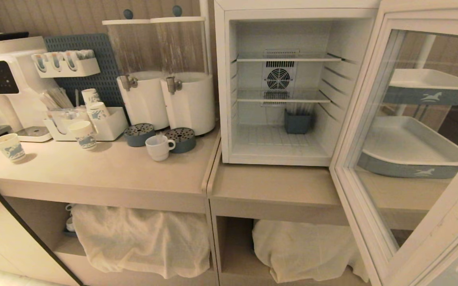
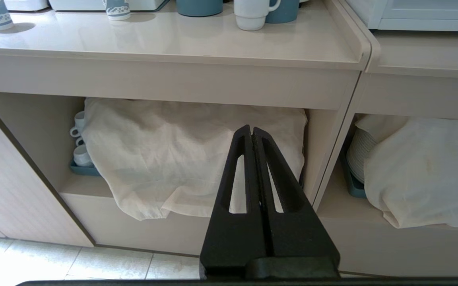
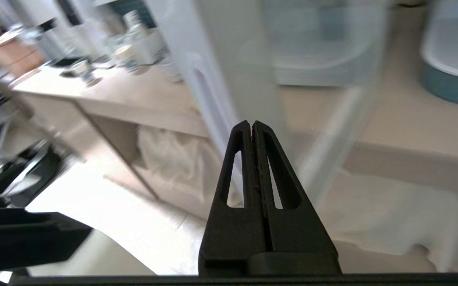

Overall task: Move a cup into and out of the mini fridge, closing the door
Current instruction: Close the freezer door

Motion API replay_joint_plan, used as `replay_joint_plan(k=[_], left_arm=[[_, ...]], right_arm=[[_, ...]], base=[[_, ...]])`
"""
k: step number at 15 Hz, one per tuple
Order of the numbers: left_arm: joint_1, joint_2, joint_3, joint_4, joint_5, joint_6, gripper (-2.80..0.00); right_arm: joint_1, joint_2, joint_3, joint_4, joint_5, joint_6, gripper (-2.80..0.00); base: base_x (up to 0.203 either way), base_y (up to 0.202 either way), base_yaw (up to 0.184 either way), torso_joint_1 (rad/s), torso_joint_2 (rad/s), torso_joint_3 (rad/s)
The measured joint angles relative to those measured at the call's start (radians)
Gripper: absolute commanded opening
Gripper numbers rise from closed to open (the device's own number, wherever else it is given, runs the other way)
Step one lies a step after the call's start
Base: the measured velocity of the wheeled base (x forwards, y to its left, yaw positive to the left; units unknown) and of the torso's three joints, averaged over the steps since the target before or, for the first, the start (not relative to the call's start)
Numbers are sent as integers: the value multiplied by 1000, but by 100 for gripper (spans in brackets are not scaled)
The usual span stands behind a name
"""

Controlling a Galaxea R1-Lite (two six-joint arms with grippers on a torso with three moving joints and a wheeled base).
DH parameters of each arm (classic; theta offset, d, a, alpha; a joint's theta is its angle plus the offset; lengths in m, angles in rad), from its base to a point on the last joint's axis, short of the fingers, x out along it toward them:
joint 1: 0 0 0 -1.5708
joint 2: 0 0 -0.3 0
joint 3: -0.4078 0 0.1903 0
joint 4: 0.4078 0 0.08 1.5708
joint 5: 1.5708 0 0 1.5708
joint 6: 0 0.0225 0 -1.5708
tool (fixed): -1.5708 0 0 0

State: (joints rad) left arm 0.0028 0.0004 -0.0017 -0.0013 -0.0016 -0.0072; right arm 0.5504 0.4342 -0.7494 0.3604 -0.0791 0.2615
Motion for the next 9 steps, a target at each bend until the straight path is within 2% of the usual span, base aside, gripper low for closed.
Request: replay_joint_plan(k=[2, 5, 7, 9], left_arm=[[0, 0, 0, 0, 0, 0, -280], [0, 0, 0, 0, 0, 1, -280], [0, 0, 0, 0, 0, 0, -280], [0, 0, 0, 0, 0, 0, -280]], right_arm=[[22, 76, -11, -67, -28, 24, -280], [13, 207, -39, -185, -107, 110, -280], [-19, 282, -51, -241, -115, 144, -280], [-97, 350, -63, -273, -65, 187, -280]], base=[[0, 0, 0, 0, 0, 0], [0, 0, 0, 0, 0, 0], [0, 0, 0, 0, 0, 0], [0, 0, 0, 0, 0, 0]])
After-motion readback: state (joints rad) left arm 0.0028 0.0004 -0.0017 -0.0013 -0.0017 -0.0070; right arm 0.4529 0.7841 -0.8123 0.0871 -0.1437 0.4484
